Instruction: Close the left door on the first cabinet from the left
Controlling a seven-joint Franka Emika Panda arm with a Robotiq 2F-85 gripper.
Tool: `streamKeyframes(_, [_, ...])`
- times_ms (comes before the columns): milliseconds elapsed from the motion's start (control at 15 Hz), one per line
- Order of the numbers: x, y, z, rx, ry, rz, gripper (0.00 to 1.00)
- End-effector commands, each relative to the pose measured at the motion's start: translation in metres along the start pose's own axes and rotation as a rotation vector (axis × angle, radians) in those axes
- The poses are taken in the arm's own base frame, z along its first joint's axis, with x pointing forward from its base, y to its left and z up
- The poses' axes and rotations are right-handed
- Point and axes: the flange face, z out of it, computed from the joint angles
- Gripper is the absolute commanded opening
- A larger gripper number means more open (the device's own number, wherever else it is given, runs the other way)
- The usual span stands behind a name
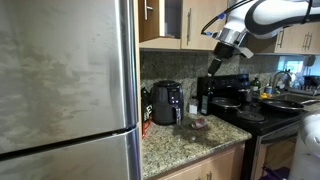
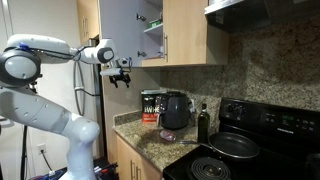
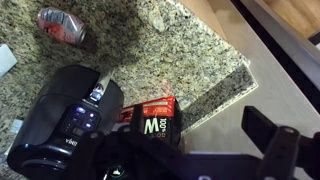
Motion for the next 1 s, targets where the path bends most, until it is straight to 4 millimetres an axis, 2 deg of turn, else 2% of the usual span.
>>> streamKeyframes(0, [0.0,0.001,0.002,0.001,-0.005,0.001,1.0])
streamKeyframes(67, [0.003,-0.01,0.021,0.049,-0.053,-0.052,1.0])
streamKeyframes(133, [0.007,-0.027,0.022,0.087,-0.059,-0.119,1.0])
streamKeyframes(200, [0.014,-0.05,0.014,0.107,-0.03,-0.17,1.0])
streamKeyframes(400, [0.032,-0.115,-0.033,0.158,0.08,-0.296,1.0])
streamKeyframes(533, [0.04,-0.145,-0.073,0.143,0.206,-0.34,1.0])
streamKeyframes(600, [0.043,-0.151,-0.086,0.122,0.264,-0.374,1.0])
streamKeyframes(667, [0.032,-0.143,-0.069,0.125,0.193,-0.332,1.0])
streamKeyframes(800, [0.036,-0.153,-0.089,0.12,0.25,-0.354,1.0])
streamKeyframes(933, [0.047,-0.156,-0.072,0.067,0.253,-0.36,1.0])
